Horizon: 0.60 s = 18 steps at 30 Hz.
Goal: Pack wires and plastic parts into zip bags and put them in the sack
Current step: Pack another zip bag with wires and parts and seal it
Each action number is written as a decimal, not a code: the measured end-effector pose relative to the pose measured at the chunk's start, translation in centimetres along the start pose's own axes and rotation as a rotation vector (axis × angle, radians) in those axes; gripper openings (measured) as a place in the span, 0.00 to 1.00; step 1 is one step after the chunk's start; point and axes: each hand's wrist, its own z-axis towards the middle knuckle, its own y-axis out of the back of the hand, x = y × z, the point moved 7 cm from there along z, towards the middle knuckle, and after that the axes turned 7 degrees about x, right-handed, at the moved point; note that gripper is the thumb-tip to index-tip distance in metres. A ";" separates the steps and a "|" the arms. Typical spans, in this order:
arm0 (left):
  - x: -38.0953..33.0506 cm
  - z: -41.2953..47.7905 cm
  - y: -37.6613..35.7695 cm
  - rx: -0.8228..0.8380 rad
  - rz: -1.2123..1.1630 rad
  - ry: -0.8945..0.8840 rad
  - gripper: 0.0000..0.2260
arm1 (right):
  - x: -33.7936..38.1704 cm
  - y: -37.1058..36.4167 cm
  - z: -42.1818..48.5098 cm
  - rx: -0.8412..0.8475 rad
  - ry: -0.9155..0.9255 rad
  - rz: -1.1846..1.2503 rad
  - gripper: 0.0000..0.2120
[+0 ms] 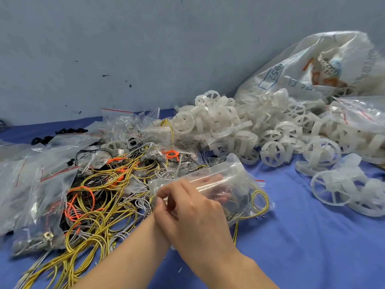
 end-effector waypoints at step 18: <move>-12.8 -0.8 -1.7 0.166 1.573 0.190 0.11 | -10.8 2.8 4.3 -0.142 -0.188 -0.117 0.10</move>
